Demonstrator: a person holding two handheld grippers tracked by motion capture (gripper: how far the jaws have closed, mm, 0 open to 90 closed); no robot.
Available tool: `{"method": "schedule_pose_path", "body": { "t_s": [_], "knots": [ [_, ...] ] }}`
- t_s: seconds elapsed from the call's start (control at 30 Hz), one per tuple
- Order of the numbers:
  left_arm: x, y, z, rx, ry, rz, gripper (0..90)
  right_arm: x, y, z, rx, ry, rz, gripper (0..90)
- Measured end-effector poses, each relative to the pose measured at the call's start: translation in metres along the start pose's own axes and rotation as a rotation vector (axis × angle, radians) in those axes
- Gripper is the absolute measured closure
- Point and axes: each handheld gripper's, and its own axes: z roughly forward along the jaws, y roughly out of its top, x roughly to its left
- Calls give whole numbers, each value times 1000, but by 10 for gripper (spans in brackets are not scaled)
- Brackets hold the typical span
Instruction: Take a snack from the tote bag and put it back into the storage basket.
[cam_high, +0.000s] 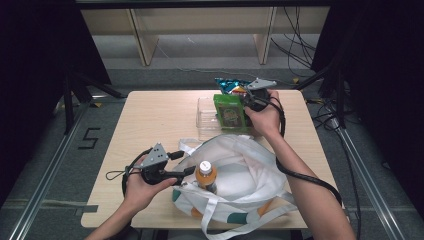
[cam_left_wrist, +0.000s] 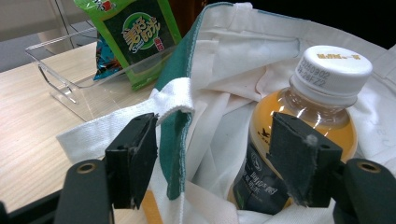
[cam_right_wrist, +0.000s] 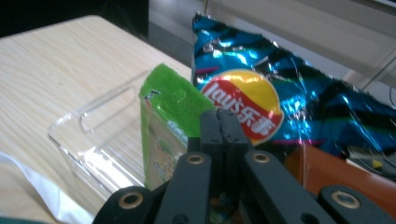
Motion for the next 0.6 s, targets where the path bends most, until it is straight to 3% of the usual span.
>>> {"method": "schedule_pose_path", "body": {
  "t_s": [0.23, 0.33, 0.37, 0.43, 0.6],
  "knots": [
    [0, 0, 0, -2, 5, -2, 318, 0, -2, -7, 42, -35, -17, 900],
    [0, 1, -1, -2, 8, -3, 317, 1, -3, -9, 69, -43, 2, 900],
    [1, 1, -1, -3, 6, 1, 317, 0, -3, -9, 42, -56, -3, 894],
    [1, 1, -1, -4, 8, -3, 317, 1, -4, -13, 43, -53, 18, 857],
    [2, 1, -1, -23, -3, -22, 306, -2, -3, -20, 9, -61, 7, 798]
  ]
}}
